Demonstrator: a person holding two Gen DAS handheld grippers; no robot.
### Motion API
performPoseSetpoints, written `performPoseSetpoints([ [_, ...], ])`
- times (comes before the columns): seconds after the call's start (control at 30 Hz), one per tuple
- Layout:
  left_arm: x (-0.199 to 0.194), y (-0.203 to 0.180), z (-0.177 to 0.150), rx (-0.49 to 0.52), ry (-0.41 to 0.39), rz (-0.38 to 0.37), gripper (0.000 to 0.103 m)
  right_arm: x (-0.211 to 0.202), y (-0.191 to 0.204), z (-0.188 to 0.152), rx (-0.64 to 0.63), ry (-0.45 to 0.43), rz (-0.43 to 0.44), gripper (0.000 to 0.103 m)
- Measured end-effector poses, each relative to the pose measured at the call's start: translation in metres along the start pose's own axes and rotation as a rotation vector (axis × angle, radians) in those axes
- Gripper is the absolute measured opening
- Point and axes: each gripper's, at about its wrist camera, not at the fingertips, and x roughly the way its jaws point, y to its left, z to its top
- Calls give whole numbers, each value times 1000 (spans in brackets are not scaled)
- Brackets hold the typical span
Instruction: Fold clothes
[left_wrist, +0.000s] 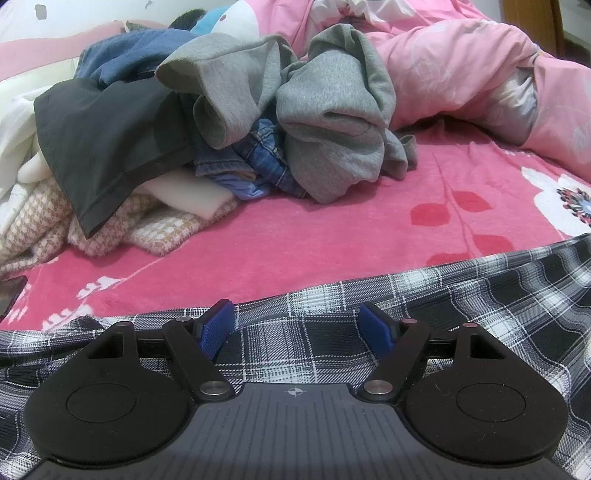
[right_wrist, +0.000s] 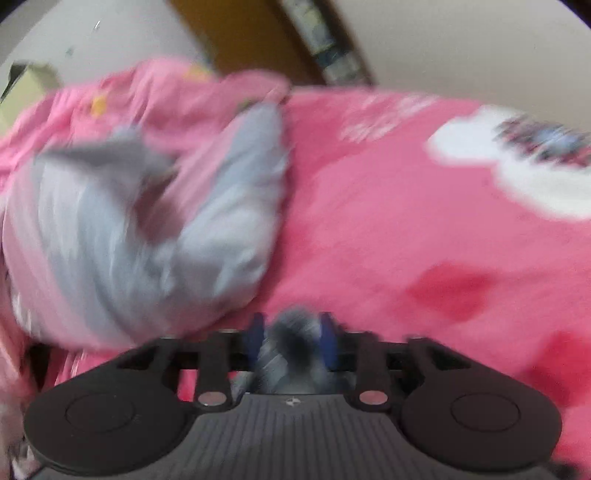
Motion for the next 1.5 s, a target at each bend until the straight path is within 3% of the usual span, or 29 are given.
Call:
performPoseSetpoints([
  [0.07, 0, 0, 0, -1, 0, 0, 76, -30, -18, 10, 10, -8, -34, 42],
  [0.27, 0, -1, 0, 3, 2, 6, 76, -101, -61, 4, 55, 149, -27, 44],
  [0.4, -1, -2, 0, 7, 3, 12, 77, -110, -69, -23, 30, 225, -65, 44],
  [0.6, 0, -1, 0, 3, 4, 11, 77, -92, -82, -50, 65, 278, -79, 44],
  [0.67, 0, -1, 0, 3, 4, 12, 77, -89, -82, -52, 64, 262, -45, 44],
  [0.7, 0, -1, 0, 3, 4, 12, 77, -89, -81, -53, 54, 257, -26, 35],
  [0.73, 0, -1, 0, 3, 4, 12, 77, -91, -78, -53, 24, 238, -19, 11],
  [0.83, 0, -2, 0, 2, 4, 11, 77, -107, -62, -49, -102, 147, -16, 5],
  [0.9, 0, -1, 0, 0, 4, 10, 77, -118, -57, -45, -154, 96, -5, 5],
  [1.03, 1, 0, 0, -3, 4, 7, 78, -86, -73, -55, -224, 166, -163, 6],
  [1.1, 1, 0, 0, -6, 4, 5, 78, -82, -77, -58, -220, 146, -159, 6],
  [1.17, 1, 0, 0, -7, 5, 5, 78, -87, -74, -54, -236, 113, -188, 20],
  [1.2, 1, 0, 0, -7, 5, 5, 78, -89, -74, -51, -249, 91, -224, 36],
  [1.23, 1, 0, 0, -7, 5, 5, 78, -92, -74, -49, -255, 68, -262, 42],
  [1.33, 1, 1, 0, -9, 6, 4, 78, -101, -73, -41, -240, 12, -348, 42],
  [1.43, 1, 1, 0, -10, 6, 4, 78, -119, -65, -39, -246, -76, -337, 42],
  [1.5, 1, 1, 0, -9, 7, 6, 78, -128, -48, -44, -289, -92, -262, 42],
])
